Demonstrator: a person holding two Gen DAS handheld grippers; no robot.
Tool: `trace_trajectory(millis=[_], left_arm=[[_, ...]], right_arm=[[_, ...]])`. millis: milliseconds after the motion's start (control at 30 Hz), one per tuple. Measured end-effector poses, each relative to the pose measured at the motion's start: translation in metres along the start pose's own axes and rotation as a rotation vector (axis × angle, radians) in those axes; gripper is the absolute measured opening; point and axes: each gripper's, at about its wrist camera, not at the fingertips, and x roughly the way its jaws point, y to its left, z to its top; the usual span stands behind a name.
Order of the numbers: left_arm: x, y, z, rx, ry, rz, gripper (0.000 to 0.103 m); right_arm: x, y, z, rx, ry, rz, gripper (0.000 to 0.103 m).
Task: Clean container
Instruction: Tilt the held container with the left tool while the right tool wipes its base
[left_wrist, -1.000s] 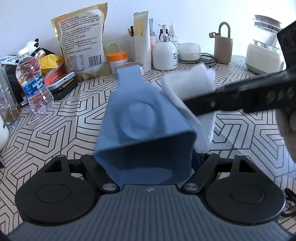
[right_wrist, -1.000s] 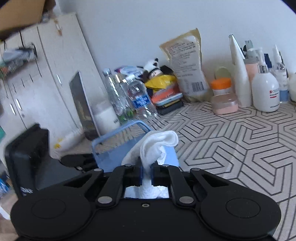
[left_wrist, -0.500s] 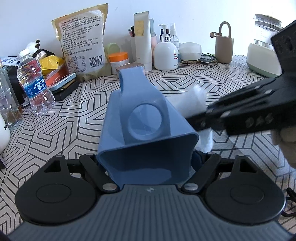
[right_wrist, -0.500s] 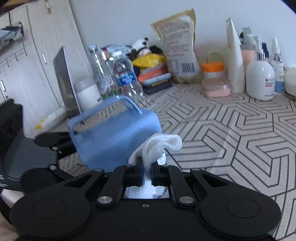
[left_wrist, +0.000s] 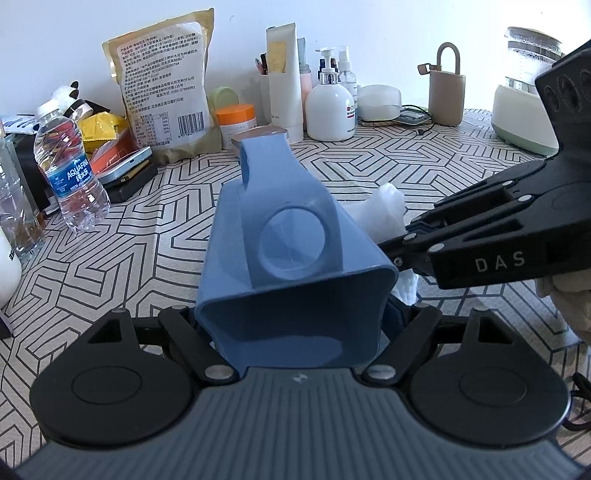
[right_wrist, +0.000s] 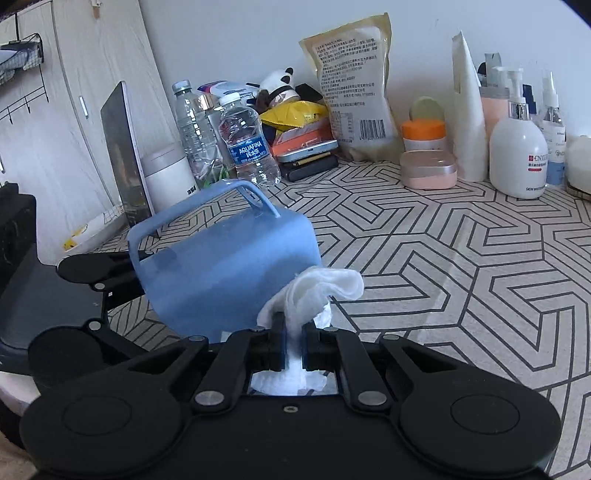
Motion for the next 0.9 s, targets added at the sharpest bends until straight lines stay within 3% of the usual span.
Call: trace_trajectory(millis=[300,467,633,900], left_arm=[[0.0,0.001,0.0,-0.005,0.001,-0.003,0.081],[0.0,0.001,0.0,-0.006,0.0,0.001,0.081],[0.0,0.0,-0.001,-0.005,-0.003,0.01,0.079],[0.001,0.001,-0.001,-0.01,-0.001,0.007,0.079]], right_arm=[[-0.023,-0.001,0.005,0.017,-0.11,0.064,0.012],[-0.002,-0.002,0.002,0.011,-0.023,0.005,0.012],[0.004,-0.002,0.001,0.006,0.002,-0.01,0.011],[-0.024,-0.002,0.009,0.014,-0.145,0.065,0.011]])
